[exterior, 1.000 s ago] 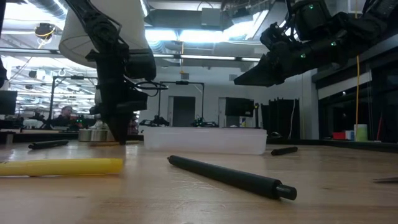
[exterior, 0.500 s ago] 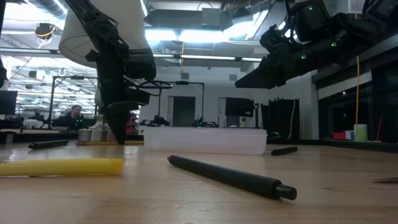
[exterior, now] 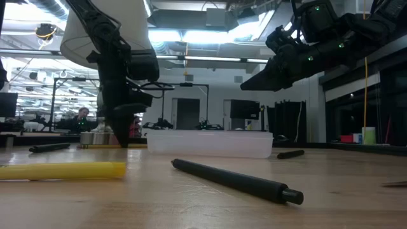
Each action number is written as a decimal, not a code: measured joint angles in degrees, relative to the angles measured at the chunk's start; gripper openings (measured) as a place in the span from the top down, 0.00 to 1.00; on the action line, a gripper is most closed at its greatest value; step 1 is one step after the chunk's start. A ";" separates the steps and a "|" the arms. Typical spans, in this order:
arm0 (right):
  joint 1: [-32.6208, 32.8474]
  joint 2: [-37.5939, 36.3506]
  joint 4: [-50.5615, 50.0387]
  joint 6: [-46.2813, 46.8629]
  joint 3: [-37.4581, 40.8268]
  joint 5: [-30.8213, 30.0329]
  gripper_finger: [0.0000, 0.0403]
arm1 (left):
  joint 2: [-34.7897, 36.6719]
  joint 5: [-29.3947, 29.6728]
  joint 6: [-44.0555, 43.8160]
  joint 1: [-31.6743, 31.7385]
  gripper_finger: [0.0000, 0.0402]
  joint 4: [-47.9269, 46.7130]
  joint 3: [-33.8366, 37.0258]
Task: Pick & place school supplies into a supply box
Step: Put the yellow pencil into the transparent supply box
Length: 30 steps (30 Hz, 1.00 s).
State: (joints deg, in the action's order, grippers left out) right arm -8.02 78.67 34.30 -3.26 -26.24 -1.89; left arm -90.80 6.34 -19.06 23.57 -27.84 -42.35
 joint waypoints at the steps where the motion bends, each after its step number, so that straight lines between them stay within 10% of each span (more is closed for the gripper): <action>1: 0.01 0.00 0.00 0.01 0.00 0.00 0.93 | 0.00 0.02 -0.87 0.00 0.87 0.02 0.00; 30: 0.01 0.00 0.09 0.01 0.00 0.00 0.93 | 4.60 -1.00 0.78 -0.02 0.97 -0.87 0.19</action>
State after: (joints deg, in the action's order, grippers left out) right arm -8.01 78.67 34.39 -3.25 -26.24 -1.89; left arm -86.21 5.34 -18.28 23.55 -28.72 -42.16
